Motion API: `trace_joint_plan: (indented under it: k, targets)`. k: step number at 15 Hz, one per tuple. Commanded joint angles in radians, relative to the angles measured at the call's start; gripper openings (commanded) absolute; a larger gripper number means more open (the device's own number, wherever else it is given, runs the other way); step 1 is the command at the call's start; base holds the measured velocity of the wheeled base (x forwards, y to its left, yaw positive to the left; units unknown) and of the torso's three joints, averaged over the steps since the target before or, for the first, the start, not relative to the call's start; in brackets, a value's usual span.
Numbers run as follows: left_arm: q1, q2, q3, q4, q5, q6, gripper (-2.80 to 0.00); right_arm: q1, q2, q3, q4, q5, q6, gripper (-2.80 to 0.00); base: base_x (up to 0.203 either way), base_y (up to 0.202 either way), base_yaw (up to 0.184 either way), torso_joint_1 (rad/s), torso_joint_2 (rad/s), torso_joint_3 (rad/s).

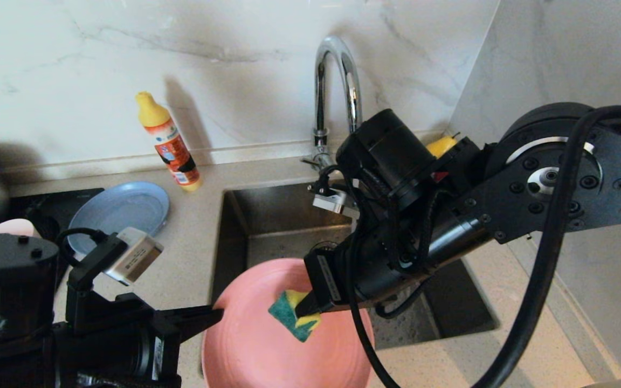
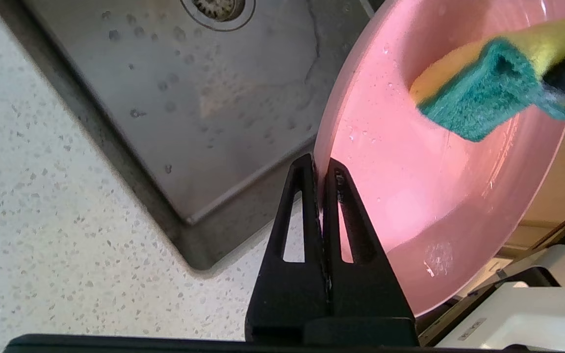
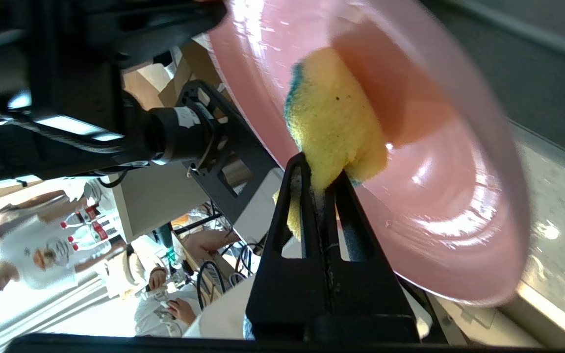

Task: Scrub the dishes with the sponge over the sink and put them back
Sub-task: Wipe the plate

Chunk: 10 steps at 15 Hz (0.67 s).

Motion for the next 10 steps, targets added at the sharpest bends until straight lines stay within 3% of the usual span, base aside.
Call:
trace_joint_plan:
  k: [1, 7, 10]
  targets:
    - [0.000, -0.006, -0.008, -0.002, 0.000, -0.006, -2.80, -0.009, -0.025, 0.032, 0.015, 0.002, 0.001, -2.80, 0.000, 0.000, 0.000, 0.000, 0.00, 0.000]
    - [0.002, -0.008, -0.026, -0.002, 0.006, -0.010, -2.80, -0.011, -0.078, 0.131, 0.016, 0.002, -0.002, -2.80, 0.000, 0.000, 0.000, 0.000, 0.00, 0.000]
    - [0.002, -0.003, -0.032, -0.004, 0.006, -0.010, -2.80, 0.027, -0.065, 0.143, 0.017, 0.004, -0.002, -2.80, 0.000, 0.000, 0.000, 0.000, 0.00, 0.000]
